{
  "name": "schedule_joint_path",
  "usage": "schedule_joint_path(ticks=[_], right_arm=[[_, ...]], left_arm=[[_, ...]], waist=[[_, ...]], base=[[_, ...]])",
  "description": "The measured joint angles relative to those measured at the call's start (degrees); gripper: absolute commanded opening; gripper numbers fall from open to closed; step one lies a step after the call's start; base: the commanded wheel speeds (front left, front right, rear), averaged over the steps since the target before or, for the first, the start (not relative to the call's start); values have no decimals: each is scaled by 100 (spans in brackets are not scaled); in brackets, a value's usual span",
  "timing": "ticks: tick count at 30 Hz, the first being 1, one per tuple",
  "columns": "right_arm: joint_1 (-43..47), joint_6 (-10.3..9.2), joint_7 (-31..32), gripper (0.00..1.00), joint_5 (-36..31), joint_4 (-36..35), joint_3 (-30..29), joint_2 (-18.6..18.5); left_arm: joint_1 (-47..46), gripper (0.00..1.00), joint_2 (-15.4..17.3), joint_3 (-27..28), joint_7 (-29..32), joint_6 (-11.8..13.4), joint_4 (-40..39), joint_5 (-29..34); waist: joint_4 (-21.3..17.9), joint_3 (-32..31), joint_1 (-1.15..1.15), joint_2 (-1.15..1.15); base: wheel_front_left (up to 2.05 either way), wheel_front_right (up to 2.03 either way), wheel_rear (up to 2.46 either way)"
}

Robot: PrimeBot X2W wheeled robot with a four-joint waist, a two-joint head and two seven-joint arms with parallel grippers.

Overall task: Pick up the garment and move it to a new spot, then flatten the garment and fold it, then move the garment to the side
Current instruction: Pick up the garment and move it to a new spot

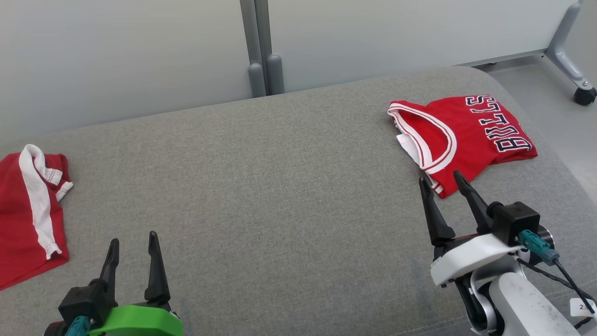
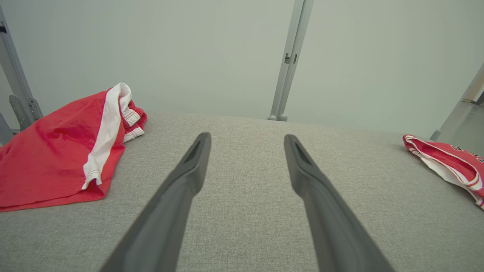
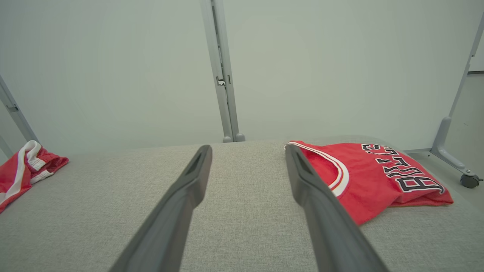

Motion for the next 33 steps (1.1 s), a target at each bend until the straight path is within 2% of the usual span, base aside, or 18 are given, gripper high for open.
schedule_joint_path(ticks=[11,17,24,30,33], right_arm=[[117,1,0,100,-99,-90,-146,41],[221,0,0,100,-116,-159,-287,32],[220,12,0,100,-167,-224,-279,40],[211,162,0,100,-223,-226,-85,137],[202,162,0,100,-257,-225,-78,149]], left_arm=[[7,100,-3,0,0,0,-46,70],[6,100,-11,-107,0,0,-45,79],[4,100,-14,31,-1,0,-78,125],[6,100,-14,270,-16,0,-185,124],[7,100,-14,271,-16,0,-205,124]], waist=[[97,16,0,0],[293,24,0,0],[701,29,0,0],[1213,39,0,0],[1446,48,0,0]], base=[[0,0,0],[0,0,0],[0,0,0],[0,0,0],[0,0,0]])
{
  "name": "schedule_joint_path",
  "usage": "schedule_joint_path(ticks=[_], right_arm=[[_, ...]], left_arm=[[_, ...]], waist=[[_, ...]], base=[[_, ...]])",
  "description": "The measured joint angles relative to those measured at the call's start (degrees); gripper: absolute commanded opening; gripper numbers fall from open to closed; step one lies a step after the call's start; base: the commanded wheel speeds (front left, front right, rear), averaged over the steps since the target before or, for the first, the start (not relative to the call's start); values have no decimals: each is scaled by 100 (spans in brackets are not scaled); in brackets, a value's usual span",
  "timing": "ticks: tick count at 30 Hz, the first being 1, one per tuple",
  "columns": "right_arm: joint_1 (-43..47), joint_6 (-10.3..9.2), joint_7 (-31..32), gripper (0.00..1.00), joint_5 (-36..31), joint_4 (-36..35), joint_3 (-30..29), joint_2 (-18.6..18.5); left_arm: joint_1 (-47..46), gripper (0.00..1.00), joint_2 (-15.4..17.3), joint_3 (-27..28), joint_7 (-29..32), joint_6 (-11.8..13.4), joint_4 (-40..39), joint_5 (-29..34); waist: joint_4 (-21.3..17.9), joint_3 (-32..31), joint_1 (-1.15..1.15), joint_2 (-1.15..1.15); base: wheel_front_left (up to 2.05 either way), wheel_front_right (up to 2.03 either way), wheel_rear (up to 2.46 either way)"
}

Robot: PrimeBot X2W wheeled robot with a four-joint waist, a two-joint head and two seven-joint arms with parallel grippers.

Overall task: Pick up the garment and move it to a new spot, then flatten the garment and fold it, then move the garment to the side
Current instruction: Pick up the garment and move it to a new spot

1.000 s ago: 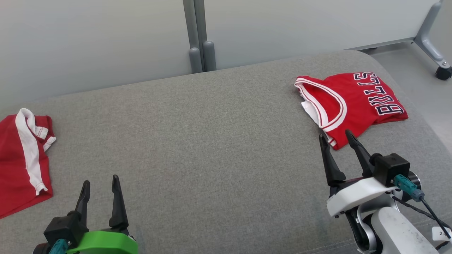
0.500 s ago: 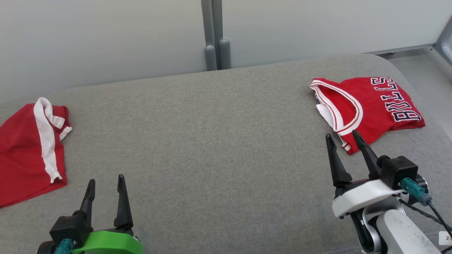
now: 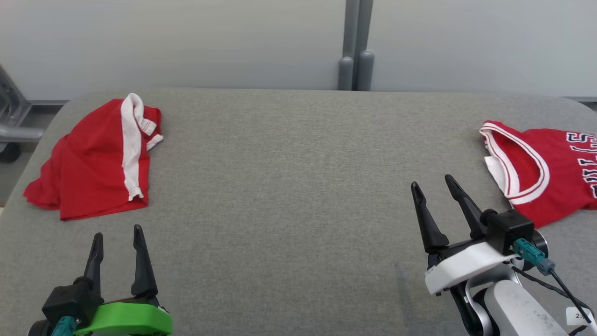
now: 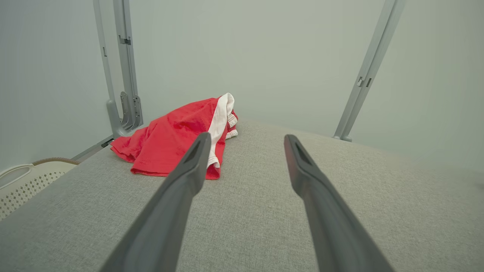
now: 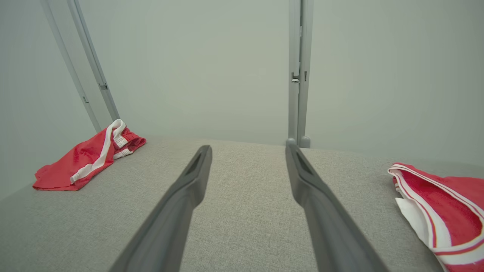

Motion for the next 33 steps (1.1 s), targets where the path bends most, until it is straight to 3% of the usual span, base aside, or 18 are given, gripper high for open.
schedule_joint_path(ticks=[10,15,23,33], right_arm=[[1,-9,0,100,-59,-36,-226,-25],[-5,-8,0,100,-151,-44,-96,2],[-152,-8,0,100,-211,-55,-111,-93],[-588,-1,53,100,-355,-222,-146,-252]], left_arm=[[-2,100,-7,-283,0,0,3,-4],[-3,100,-2,-46,0,1,-44,-57],[-480,100,-5,-130,7,1,-99,27],[-2369,100,197,-169,1180,-7,567,-25]], waist=[[713,39,0,0],[1017,111,0,0],[1051,379,0,0],[876,779,0,0]], base=[[0,0,0],[0,0,0],[0,0,0],[0,0,0]])
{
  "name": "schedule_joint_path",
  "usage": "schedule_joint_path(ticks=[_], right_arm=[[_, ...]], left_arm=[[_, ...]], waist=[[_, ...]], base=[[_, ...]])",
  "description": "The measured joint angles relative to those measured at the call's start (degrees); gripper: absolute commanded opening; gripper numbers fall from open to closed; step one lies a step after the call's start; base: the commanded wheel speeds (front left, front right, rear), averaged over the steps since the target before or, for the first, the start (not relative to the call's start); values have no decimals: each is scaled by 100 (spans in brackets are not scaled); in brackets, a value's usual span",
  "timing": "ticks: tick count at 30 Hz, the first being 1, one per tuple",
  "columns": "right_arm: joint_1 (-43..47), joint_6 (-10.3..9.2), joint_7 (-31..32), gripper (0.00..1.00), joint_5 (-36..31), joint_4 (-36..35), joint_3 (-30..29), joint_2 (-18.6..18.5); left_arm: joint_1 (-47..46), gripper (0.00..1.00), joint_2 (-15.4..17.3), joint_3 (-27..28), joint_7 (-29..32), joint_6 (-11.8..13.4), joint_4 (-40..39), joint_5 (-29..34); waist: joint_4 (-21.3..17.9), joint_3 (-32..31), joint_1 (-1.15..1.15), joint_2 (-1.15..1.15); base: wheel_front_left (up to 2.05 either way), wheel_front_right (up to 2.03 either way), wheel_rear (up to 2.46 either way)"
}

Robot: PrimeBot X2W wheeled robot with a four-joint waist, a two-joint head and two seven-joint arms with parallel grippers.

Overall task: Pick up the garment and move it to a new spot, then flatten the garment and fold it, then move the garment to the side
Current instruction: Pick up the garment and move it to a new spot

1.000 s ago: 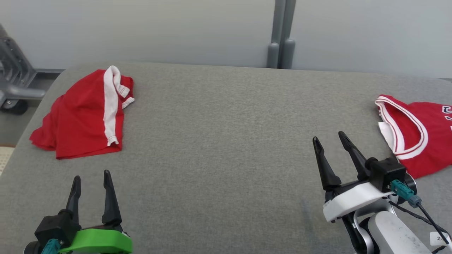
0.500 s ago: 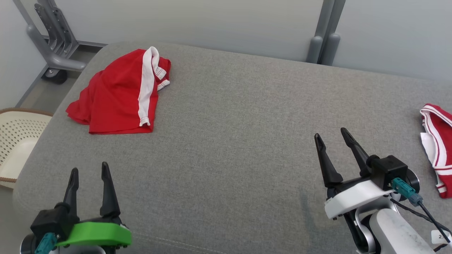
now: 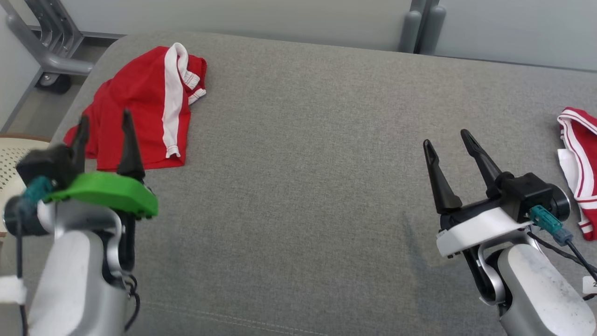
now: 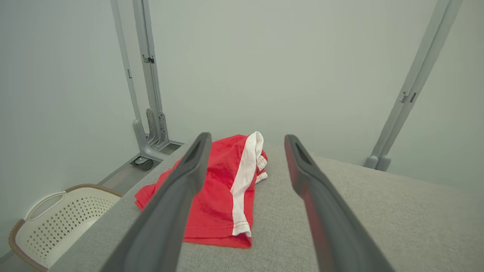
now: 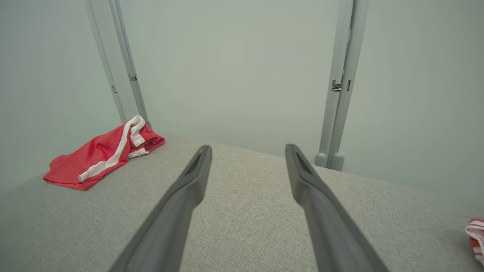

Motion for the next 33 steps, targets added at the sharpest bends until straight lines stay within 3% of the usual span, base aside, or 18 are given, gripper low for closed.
schedule_joint_path(ticks=[7,16,26,33], right_arm=[[-316,52,123,100,-167,-152,85,-86],[-700,52,257,100,-323,-483,62,-244],[-1004,51,357,100,-492,-849,-97,-431],[-1152,44,377,100,-503,-1055,-336,-613]], left_arm=[[-1187,100,369,355,1035,3,722,-207],[-2041,100,716,792,2038,7,1436,-516],[-2608,100,1202,1201,2436,7,1900,-454],[-2878,100,1225,1192,2504,7,2121,-365]], waist=[[-242,290,0,0],[-733,748,1,0],[-1343,1386,1,0],[-1646,1893,1,0]], base=[[0,0,0],[0,0,0],[0,0,0],[0,0,0]])
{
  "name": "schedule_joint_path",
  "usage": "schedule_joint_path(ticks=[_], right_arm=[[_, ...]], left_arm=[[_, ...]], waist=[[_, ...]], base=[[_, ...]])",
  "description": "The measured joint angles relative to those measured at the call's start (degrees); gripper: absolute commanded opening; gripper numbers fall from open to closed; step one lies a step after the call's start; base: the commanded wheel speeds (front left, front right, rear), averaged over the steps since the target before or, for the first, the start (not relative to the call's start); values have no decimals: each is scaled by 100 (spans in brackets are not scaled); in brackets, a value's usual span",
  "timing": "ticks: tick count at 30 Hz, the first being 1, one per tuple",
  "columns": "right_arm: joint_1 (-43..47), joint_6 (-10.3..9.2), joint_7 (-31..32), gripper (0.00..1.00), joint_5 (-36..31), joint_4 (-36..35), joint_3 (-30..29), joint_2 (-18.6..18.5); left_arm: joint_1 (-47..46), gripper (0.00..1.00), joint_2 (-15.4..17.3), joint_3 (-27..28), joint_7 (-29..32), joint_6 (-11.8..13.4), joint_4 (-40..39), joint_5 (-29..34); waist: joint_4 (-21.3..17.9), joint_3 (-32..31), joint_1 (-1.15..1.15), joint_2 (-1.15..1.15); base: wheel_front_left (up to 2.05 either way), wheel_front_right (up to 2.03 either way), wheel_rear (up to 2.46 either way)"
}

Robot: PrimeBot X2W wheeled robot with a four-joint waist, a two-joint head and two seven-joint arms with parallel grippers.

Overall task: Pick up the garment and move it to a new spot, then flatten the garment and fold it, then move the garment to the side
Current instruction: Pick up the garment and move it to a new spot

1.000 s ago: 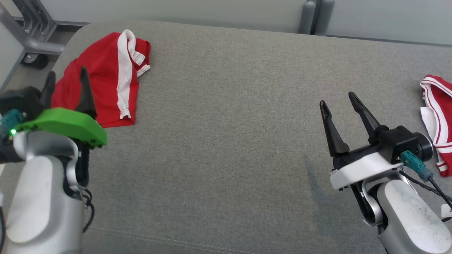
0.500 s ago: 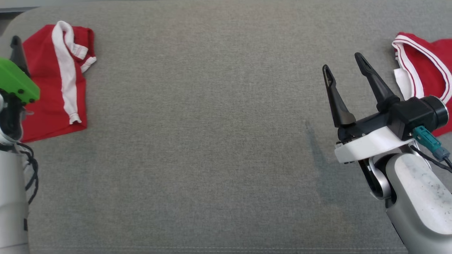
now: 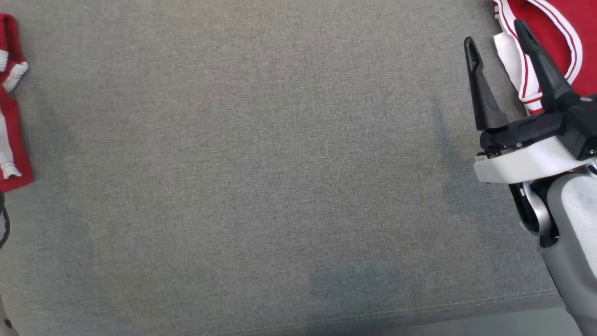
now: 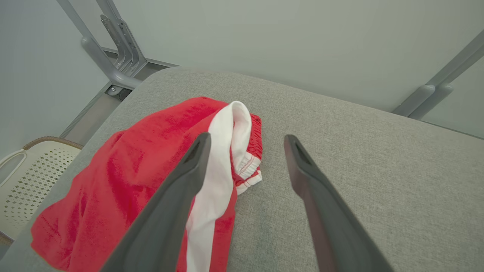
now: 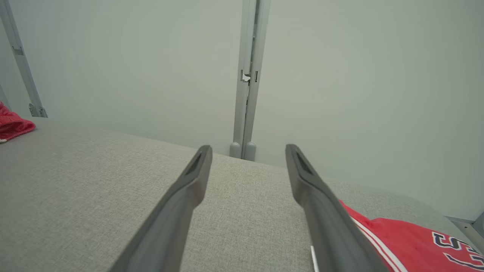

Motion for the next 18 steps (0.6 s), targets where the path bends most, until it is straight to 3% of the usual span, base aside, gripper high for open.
schedule_joint_path(ticks=[18], right_arm=[[-227,8,9,100,-62,-236,-82,-137]], left_arm=[[-263,100,149,542,-544,0,960,823]], waist=[[-222,665,0,0]], base=[[0,0,0]])
